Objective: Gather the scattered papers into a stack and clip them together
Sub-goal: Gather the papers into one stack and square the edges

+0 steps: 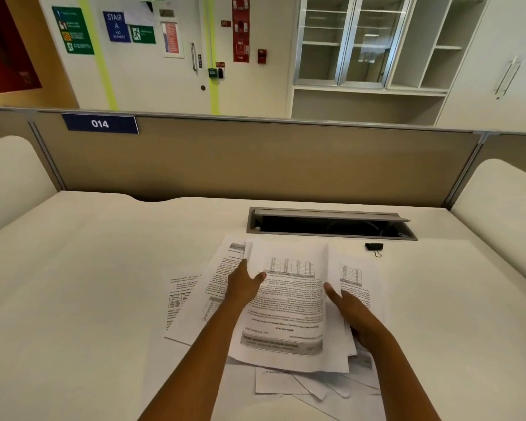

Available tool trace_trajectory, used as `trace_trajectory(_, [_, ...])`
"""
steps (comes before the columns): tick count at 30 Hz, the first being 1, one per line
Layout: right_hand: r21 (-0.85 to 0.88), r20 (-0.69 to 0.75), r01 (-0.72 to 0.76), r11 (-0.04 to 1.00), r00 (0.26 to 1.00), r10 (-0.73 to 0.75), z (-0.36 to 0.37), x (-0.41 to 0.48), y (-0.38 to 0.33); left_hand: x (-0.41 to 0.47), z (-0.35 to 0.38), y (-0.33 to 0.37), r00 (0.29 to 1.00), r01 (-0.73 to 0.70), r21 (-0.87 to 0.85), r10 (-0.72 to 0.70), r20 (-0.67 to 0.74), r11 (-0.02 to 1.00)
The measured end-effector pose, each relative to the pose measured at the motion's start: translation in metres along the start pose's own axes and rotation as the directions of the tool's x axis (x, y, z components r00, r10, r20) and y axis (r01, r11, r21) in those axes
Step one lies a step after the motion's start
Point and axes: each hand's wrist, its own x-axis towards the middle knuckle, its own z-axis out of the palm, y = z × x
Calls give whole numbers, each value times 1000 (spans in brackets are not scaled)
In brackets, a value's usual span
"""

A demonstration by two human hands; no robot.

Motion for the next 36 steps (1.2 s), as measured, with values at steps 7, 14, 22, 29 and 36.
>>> trace_trajectory(7, [73, -6, -46, 996, 999, 47, -2, 1, 2, -4, 9, -8, 999, 40, -10, -40, -6, 999])
trace_trajectory(14, [20, -28, 38, 999, 999, -37, -1, -9, 2, 0, -5, -10, 991, 120, -5, -120, -61, 993])
trace_trajectory(22, [124, -97, 297, 947, 953, -286, 10, -29, -41, -9, -27, 13, 971, -234, -296, 209, -115, 926])
trace_trajectory(29, [92, -212, 485, 869, 863, -459, 20, -41, -83, -31, -38, 52, 886, -425, -316, 319, -335, 848])
trace_trajectory(36, [146, -345, 631, 762, 754, -559, 25, -55, -109, -45, -47, 77, 846, -521, -454, 366, -388, 723])
